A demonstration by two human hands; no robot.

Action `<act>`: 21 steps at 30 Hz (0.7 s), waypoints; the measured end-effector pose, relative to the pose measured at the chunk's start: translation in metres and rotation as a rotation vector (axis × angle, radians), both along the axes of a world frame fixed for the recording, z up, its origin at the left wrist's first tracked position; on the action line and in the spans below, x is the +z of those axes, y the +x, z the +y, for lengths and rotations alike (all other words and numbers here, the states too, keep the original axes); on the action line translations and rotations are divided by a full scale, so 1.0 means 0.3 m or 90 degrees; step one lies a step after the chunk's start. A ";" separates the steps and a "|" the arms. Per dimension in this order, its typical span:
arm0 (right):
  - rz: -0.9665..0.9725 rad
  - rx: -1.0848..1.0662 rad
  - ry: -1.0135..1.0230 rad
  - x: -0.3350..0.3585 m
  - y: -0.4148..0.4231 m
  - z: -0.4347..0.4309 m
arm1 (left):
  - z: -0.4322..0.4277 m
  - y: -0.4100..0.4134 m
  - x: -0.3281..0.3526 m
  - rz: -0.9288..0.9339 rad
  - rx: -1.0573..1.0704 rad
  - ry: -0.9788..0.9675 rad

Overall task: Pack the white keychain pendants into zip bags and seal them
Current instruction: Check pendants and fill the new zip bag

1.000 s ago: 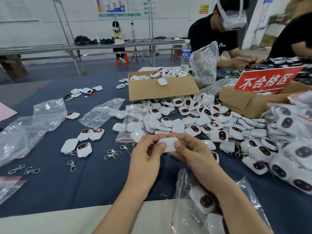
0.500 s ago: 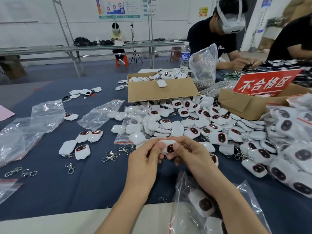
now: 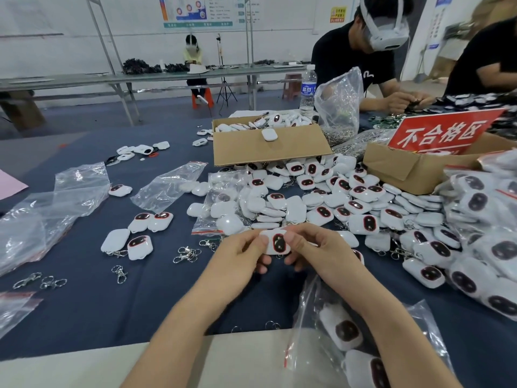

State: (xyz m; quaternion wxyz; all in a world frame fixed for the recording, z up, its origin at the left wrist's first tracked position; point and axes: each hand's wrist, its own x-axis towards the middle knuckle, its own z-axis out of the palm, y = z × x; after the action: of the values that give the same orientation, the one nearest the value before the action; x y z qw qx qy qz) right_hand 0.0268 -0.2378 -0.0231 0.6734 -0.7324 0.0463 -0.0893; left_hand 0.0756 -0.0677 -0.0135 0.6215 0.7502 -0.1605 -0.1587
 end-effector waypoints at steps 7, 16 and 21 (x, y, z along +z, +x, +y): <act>0.085 0.045 -0.279 0.022 -0.023 -0.068 | 0.132 0.021 0.123 0.109 -0.138 0.121; 0.190 0.140 -0.258 0.068 -0.083 -0.132 | 0.096 -0.009 0.103 0.114 -0.300 0.217; 0.158 0.186 -0.225 0.066 -0.081 -0.135 | 0.069 -0.028 0.098 0.146 -0.354 0.177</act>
State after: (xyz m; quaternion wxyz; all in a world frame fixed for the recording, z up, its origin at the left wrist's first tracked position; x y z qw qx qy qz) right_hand 0.0025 -0.2783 -0.0033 0.5298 -0.8430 0.0062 0.0929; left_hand 0.0672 -0.0471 0.0159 0.4601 0.7325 -0.2647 -0.4263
